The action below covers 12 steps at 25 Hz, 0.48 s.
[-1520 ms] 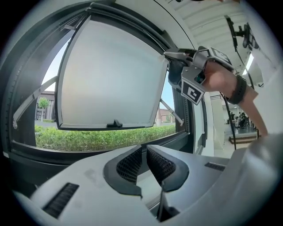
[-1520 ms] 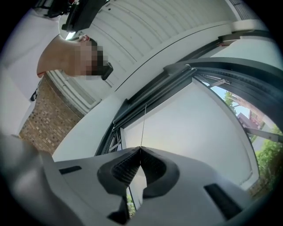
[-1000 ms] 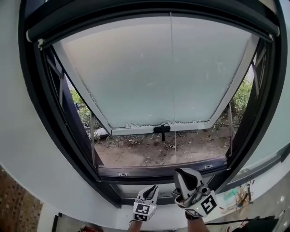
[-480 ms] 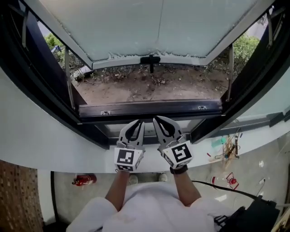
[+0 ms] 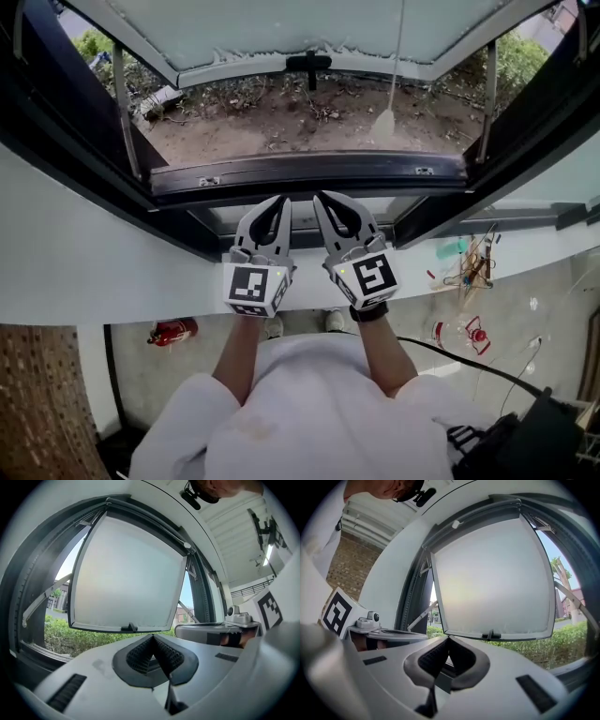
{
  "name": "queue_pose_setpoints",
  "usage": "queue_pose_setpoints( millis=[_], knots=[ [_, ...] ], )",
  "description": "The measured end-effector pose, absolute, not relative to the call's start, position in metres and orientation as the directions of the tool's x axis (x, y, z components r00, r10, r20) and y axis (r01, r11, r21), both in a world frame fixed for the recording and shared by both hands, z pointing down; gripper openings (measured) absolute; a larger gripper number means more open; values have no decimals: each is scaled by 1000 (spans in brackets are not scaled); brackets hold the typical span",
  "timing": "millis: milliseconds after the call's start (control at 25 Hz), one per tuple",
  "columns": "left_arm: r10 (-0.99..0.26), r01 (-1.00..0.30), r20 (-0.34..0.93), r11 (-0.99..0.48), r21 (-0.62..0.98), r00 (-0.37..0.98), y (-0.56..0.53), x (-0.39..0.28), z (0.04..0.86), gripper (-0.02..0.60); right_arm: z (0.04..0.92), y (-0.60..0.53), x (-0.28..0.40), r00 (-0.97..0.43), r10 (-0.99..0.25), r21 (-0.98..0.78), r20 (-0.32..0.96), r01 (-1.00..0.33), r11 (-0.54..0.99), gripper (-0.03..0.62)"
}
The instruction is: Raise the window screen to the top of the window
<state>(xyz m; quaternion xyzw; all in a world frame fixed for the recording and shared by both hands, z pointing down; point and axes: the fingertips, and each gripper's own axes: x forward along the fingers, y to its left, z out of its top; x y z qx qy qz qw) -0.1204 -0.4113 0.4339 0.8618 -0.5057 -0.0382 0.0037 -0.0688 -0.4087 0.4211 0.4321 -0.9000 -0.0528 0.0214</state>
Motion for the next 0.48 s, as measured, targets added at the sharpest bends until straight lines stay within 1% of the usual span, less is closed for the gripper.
queue_pose_setpoints(
  millis=[320, 480],
  knots=[
    [-862, -861, -54, -507, 46, 504, -407, -122, 436, 2, 422, -408, -69, -616, -788, 110, -12, -784, 611, 2],
    [-831, -831, -104, -553, 56, 546, -396, -118, 422, 2, 416, -406, -62, -605, -796, 116, -27, -793, 599, 2]
  ],
)
